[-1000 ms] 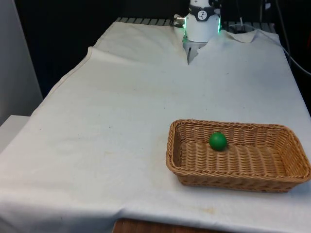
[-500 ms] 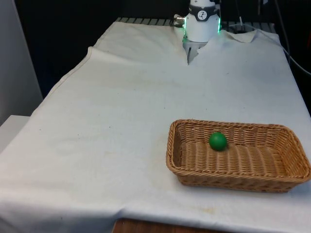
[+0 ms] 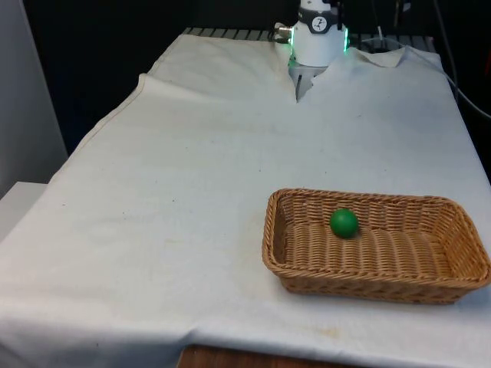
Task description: Pick up the ball and place it into the basket.
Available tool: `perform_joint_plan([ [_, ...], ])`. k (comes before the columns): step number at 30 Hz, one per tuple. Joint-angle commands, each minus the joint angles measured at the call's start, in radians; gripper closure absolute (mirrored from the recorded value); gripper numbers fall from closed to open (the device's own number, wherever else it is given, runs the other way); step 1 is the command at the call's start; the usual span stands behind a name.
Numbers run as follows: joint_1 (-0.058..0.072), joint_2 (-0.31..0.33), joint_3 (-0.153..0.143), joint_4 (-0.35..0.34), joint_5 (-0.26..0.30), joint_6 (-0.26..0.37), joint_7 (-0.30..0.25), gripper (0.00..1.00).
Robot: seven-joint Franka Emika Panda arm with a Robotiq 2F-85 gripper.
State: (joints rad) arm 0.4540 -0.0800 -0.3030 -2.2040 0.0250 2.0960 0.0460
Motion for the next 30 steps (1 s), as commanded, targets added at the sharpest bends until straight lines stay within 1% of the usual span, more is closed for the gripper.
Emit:
perform_joint_plan([
  [1, -0.002, -0.003, 0.001, 0.0, -0.018, -0.012, 0.013, 0.0],
  [4, -0.003, 0.0, 0.001, 0.004, -0.035, -0.028, 0.028, 0.0],
  [5, -0.001, 0.0, 0.0, 0.001, -0.026, -0.019, 0.019, 0.0],
  [6, -0.003, 0.001, 0.001, 0.006, -0.046, -0.036, 0.038, 0.0],
  [14, -0.006, 0.0, 0.0, 0.019, -0.077, -0.07, 0.081, 0.0],
  [15, -0.004, 0.0, 0.0, 0.013, -0.067, -0.056, 0.07, 0.0],
  [16, -0.006, -0.001, 0.0, 0.024, -0.083, -0.08, 0.092, 0.0],
  [18, -0.006, -0.002, -0.001, 0.03, -0.088, -0.09, 0.103, 0.0],
  [23, -0.007, -0.004, -0.003, 0.039, -0.103, -0.102, 0.134, 0.0],
  [25, -0.005, -0.001, -0.003, 0.037, -0.093, -0.093, 0.125, 0.0],
  [26, -0.007, -0.006, -0.003, 0.041, -0.106, -0.105, 0.145, 0.0],
  [30, -0.006, -0.008, -0.004, 0.045, -0.112, -0.111, 0.168, 0.0],
])
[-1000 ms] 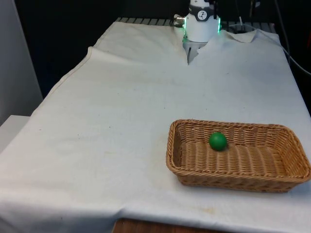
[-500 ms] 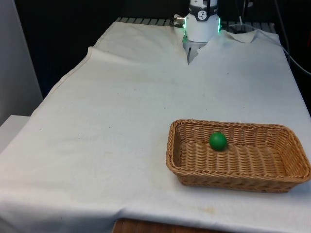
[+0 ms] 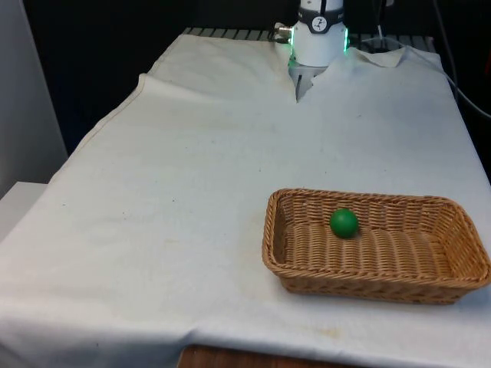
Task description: Pick up the ball and place it into the basket.
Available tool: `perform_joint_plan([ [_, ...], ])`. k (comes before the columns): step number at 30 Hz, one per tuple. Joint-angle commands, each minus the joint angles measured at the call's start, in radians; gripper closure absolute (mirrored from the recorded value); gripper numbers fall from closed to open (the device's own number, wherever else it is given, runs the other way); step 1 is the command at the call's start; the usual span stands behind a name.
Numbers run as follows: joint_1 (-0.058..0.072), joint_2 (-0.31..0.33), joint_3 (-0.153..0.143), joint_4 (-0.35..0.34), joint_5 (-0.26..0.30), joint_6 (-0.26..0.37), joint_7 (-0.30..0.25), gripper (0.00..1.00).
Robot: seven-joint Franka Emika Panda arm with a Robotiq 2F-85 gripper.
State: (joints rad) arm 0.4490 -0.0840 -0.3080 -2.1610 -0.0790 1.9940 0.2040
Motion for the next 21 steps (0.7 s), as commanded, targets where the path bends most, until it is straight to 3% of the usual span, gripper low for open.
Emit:
perform_joint_plan([
  [1, -0.001, -0.005, 0.001, 0.003, -0.009, -0.01, 0.016, 0.0],
  [12, 0.0, -0.013, 0.001, -0.009, -0.002, -0.001, 0.046, 0.0],
  [17, -0.001, -0.032, 0.002, -0.035, -0.012, 0.059, 0.063, 0.0],
  [21, 0.0, -0.025, 0.001, -0.032, -0.003, 0.064, 0.055, 0.0],
])
